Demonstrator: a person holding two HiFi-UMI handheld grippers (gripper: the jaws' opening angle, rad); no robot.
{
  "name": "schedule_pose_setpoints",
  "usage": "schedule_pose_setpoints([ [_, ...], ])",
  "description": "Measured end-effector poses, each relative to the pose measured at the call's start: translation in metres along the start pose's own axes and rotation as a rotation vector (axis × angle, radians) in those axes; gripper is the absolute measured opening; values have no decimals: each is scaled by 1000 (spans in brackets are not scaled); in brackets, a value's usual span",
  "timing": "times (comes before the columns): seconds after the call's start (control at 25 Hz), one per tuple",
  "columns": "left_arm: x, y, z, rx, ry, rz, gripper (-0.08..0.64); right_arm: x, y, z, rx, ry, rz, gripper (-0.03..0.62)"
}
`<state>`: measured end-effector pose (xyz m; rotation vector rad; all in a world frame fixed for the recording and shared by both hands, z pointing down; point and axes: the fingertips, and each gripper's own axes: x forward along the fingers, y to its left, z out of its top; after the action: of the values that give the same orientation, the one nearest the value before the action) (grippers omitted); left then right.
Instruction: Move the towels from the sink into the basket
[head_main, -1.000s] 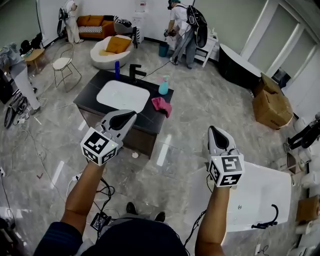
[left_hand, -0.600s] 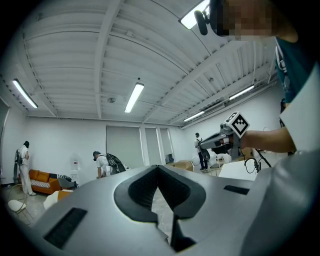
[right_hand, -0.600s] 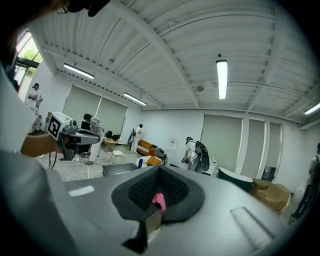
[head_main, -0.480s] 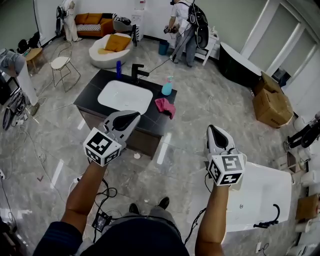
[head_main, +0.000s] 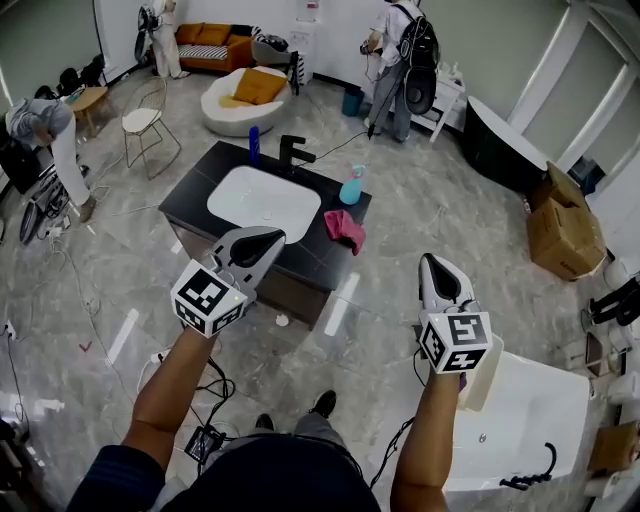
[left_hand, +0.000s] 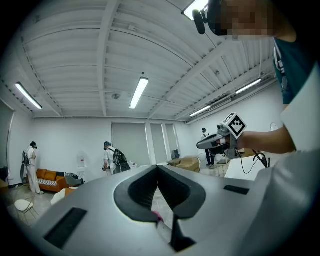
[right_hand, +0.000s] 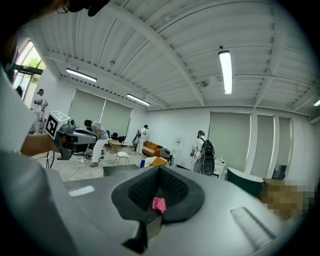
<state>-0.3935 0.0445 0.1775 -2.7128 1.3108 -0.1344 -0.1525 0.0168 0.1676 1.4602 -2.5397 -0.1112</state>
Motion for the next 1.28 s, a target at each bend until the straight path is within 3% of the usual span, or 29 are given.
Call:
schedule_pose_setpoints([
  [0.68, 110, 16, -21, -27, 46, 90, 6, 88, -90, -28, 3, 11, 115, 9],
  [1.28, 185, -10, -22, -6, 74, 124, 6, 102, -149, -48, 19, -10, 179, 9],
])
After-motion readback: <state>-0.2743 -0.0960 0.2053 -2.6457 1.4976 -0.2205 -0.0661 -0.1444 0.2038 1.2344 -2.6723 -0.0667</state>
